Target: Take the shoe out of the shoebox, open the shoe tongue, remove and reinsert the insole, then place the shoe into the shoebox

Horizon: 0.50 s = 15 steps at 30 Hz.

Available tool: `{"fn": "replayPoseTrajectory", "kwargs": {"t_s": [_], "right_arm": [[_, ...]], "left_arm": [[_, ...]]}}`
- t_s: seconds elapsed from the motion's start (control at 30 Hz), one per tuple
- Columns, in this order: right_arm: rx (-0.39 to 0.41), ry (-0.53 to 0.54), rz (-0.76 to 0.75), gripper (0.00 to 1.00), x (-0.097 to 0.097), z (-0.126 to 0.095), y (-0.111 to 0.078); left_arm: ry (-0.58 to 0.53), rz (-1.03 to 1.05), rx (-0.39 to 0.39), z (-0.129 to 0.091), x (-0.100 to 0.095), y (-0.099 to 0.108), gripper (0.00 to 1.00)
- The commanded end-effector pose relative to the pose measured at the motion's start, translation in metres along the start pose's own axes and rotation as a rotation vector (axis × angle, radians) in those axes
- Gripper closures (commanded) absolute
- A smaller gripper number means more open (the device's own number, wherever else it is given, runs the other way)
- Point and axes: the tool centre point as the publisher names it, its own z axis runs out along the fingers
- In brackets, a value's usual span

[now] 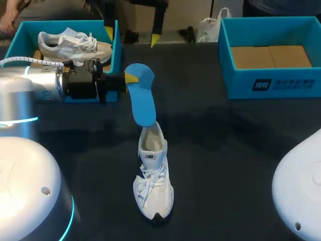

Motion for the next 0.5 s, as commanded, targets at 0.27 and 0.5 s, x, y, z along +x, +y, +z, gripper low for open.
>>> {"fn": "replayPoseTrajectory", "kwargs": {"t_s": [0.27, 0.5], "right_arm": [[-0.047, 0.119, -0.051, 0.0, -0.009, -0.002, -0.006], [-0.05, 0.308, -0.056, 0.0, -0.031, 0.003, -0.006]], "left_arm": [[-0.003, 0.0, 0.002, -0.001, 0.001, 0.001, 1.0], [-0.003, 0.0, 0.002, -0.001, 0.001, 0.001, 1.0]]}}
